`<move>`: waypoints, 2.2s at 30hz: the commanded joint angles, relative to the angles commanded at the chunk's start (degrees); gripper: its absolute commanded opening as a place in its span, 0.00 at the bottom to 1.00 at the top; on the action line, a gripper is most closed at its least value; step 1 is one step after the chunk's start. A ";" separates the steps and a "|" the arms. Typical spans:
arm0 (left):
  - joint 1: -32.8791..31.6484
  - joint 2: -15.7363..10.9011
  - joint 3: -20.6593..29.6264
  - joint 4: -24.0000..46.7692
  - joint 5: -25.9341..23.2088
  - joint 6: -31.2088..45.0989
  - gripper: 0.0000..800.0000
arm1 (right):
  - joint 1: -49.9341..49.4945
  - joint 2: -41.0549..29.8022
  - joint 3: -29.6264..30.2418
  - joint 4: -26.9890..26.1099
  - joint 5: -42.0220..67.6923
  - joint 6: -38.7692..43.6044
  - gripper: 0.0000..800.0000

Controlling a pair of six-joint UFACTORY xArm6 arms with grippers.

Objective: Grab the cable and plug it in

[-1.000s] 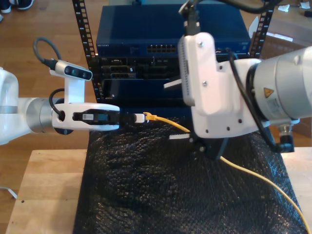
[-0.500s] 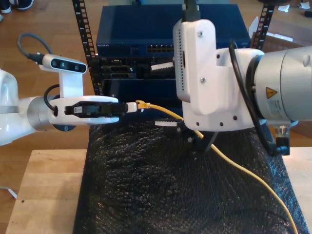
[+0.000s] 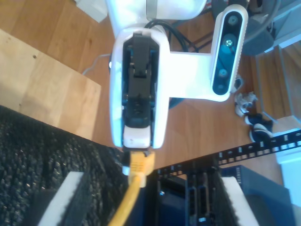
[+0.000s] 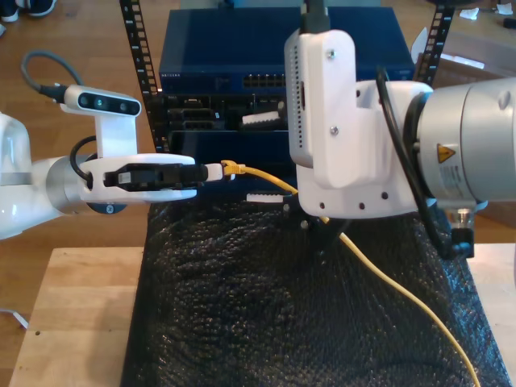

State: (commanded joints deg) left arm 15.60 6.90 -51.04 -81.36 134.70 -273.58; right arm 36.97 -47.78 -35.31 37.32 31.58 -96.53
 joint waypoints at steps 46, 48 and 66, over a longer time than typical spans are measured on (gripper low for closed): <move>-2.29 0.09 0.62 0.35 0.97 -2.20 0.04 | 0.35 0.53 0.79 2.64 0.00 0.18 0.31; -2.29 0.09 0.53 0.35 0.97 -2.20 0.04 | 0.35 0.44 0.79 3.25 0.00 0.18 0.28; -2.29 0.35 0.62 0.44 3.43 -3.08 0.33 | 0.26 0.18 1.14 3.96 -0.18 0.26 0.05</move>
State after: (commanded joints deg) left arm 13.32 7.25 -50.43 -80.92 138.13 -276.66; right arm 37.23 -47.60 -34.16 41.27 31.41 -96.26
